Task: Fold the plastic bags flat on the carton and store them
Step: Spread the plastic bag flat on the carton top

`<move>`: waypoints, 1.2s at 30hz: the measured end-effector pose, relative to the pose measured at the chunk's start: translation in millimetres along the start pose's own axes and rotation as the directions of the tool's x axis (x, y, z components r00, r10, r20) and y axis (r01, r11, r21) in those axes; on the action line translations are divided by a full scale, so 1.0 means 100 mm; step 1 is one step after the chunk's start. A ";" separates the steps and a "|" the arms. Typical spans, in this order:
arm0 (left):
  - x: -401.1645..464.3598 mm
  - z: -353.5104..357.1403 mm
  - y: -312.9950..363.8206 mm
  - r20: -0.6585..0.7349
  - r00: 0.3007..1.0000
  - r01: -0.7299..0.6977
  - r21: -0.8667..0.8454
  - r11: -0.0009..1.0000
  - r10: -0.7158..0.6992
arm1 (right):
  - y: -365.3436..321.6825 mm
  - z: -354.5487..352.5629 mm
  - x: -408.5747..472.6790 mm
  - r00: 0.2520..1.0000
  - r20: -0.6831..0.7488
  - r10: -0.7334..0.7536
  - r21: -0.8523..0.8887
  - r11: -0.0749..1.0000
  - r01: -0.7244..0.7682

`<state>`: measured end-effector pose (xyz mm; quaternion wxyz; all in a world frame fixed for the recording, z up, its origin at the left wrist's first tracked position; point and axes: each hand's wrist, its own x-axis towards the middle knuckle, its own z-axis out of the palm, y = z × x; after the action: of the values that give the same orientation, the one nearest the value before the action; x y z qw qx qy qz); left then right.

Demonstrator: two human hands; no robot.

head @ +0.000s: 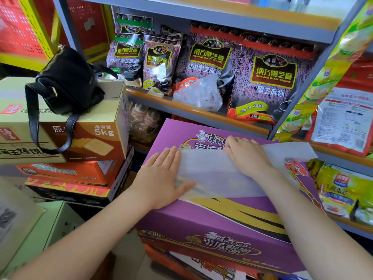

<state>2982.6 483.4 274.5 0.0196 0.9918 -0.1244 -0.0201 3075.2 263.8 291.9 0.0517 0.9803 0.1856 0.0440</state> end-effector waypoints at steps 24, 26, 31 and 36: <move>0.05 -0.04 0.01 0.096 0.988 -0.115 -0.054 0.992 0.120 | 0.31 0.20 -0.53 0.976 0.201 0.082 0.159 0.981 -0.115; 0.05 -0.05 0.01 0.110 0.986 -0.116 -0.058 0.992 0.122 | 0.51 0.21 -0.59 0.963 0.224 0.150 0.148 0.971 -0.186; 0.05 -0.13 0.07 0.141 0.982 -0.115 -0.089 0.989 0.127 | 0.85 0.24 -0.70 0.916 0.253 0.311 0.128 0.928 -0.351; 0.25 -0.24 0.47 -0.036 0.999 -0.037 -0.012 0.999 0.036 | 0.86 0.22 -0.67 0.918 0.220 0.329 0.164 0.915 -0.368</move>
<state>2996.7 432.3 299.7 0.0287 0.9894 -0.1420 -0.0028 3046.2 157.9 275.9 -0.0395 0.9975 0.0050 -0.0589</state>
